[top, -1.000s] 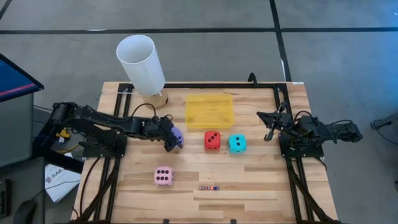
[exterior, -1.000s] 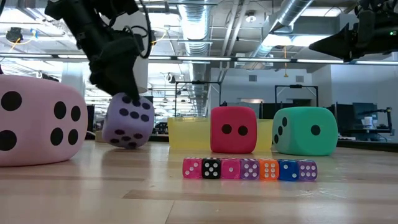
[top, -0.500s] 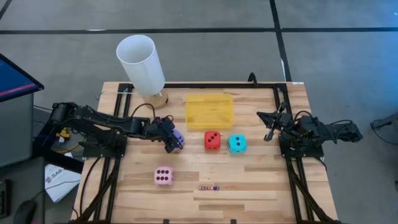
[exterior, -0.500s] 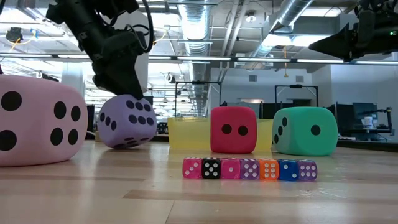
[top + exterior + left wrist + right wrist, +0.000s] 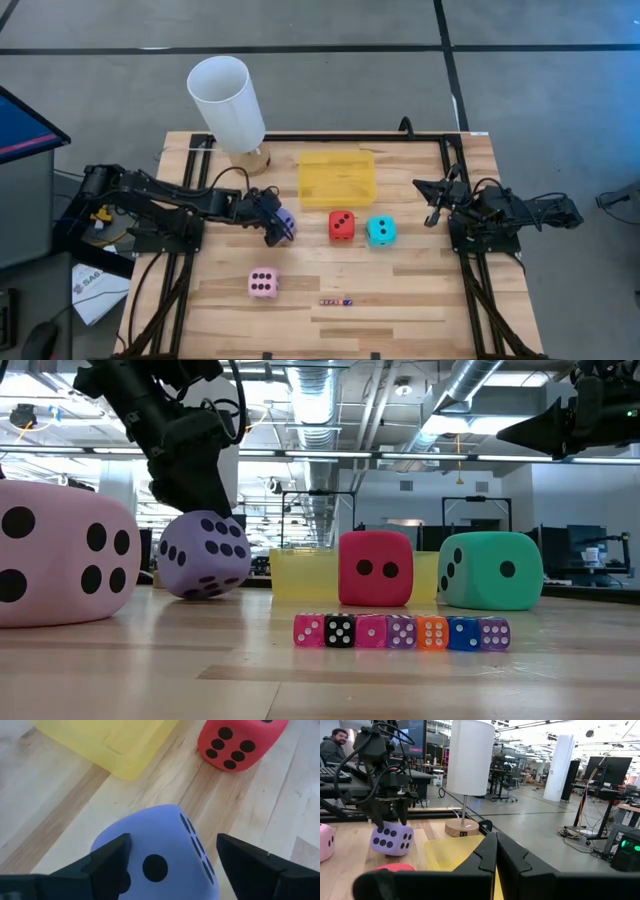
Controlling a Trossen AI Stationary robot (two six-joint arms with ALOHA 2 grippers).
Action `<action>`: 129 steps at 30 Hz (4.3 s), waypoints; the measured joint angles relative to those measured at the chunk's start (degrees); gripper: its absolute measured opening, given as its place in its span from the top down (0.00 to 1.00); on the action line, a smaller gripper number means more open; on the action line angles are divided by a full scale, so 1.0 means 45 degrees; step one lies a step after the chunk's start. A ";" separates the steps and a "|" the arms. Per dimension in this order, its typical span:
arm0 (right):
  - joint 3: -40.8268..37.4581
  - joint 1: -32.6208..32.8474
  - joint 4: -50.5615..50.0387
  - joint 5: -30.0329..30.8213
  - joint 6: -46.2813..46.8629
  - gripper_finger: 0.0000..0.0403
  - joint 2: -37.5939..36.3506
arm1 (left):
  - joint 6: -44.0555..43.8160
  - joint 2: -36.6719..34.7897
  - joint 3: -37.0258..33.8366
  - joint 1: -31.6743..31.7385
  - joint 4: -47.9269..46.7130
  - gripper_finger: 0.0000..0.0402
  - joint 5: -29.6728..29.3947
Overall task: Pick & Place Dice
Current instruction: Put the big purple dice into the yellow bin
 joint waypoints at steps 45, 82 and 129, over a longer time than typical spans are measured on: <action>0.0005 0.0007 0.0003 -0.0049 0.0010 0.99 0.0000 | 0.6385 0.0067 -0.0910 -0.1024 0.3587 0.15 -0.0007; 0.0015 0.0007 0.0003 -0.0097 0.0015 0.99 0.0000 | 0.6317 0.2506 0.0547 -0.0203 0.0514 0.34 0.0787; 0.0012 0.0002 -0.0002 -0.0095 0.0019 0.99 0.0002 | 0.0163 -0.0926 0.0448 0.0037 -0.2009 0.25 0.0559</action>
